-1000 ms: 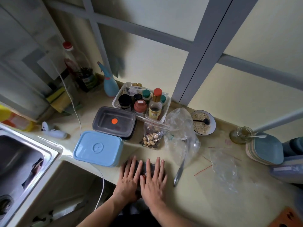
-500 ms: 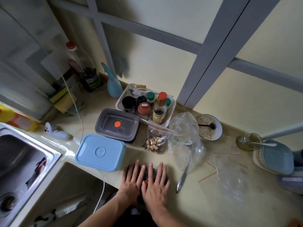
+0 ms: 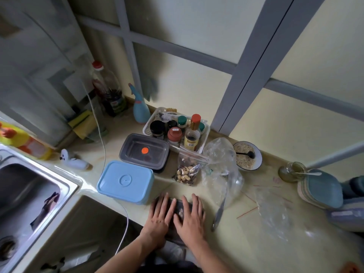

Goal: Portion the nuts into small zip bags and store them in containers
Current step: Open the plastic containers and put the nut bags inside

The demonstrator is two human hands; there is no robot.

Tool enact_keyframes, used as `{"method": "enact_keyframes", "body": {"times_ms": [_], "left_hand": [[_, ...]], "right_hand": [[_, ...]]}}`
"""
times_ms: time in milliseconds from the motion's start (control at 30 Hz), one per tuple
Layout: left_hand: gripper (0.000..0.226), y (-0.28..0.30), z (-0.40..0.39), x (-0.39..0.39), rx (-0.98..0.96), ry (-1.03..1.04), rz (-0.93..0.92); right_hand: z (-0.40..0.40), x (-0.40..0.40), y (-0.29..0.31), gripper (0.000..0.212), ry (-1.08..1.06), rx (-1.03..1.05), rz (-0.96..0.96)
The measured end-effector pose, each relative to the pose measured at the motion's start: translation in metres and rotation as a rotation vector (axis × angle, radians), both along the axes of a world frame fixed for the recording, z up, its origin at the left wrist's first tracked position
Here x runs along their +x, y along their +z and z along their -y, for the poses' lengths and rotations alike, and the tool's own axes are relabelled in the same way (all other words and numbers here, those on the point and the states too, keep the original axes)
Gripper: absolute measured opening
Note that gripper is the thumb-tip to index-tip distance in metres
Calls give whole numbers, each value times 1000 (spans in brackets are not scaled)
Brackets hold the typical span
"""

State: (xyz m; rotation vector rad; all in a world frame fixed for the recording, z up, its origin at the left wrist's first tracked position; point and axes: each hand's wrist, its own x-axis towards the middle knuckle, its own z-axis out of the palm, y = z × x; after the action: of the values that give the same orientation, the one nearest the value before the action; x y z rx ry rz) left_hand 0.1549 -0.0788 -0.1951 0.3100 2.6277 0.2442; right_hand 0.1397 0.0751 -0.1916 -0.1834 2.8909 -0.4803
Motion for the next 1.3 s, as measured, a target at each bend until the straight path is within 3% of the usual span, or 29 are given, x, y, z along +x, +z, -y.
{"method": "enact_keyframes", "body": {"times_ms": [100,233,400,600,667,767,833,900,1000,1100,1167,1233,1300], "left_hand": [[151,21,0,-8,-68,-65,-11],[148,40,-1,-16,-146,-108,-24],[127,49,-6,-22,-99,-127,-118],[115,43,-4,-26,-32,-72,-146],[115,43,-5,-28,-58,-97,-54],[103,53,-9,-35,-58,-108,14],[80,68,-7,-47,124,-44,-72],[64,85,3,-64,342,39,-288],[30,109,41,-88,590,279,-561],[30,124,97,-108,545,518,-673],[42,121,133,-123,413,645,-623],[56,115,161,-137,247,735,-385],[54,106,178,-149,143,739,-183]], "right_hand": [[-6,-10,4,54,-14,-42,-49],[-13,-18,6,36,-278,-110,-142],[-22,-15,-1,27,-539,-218,17],[-15,-25,10,54,-598,-279,89],[-9,-30,17,53,-610,-260,115],[11,-42,32,42,-636,-159,-76],[29,-58,40,37,-596,-207,-235],[48,-80,56,32,-558,-389,-261],[81,-116,79,29,-546,-614,62],[109,-144,91,38,-585,-569,262],[122,-153,94,33,-646,-467,316],[131,-156,87,18,-700,-483,310],[138,-154,74,13,-742,-538,269]]}}
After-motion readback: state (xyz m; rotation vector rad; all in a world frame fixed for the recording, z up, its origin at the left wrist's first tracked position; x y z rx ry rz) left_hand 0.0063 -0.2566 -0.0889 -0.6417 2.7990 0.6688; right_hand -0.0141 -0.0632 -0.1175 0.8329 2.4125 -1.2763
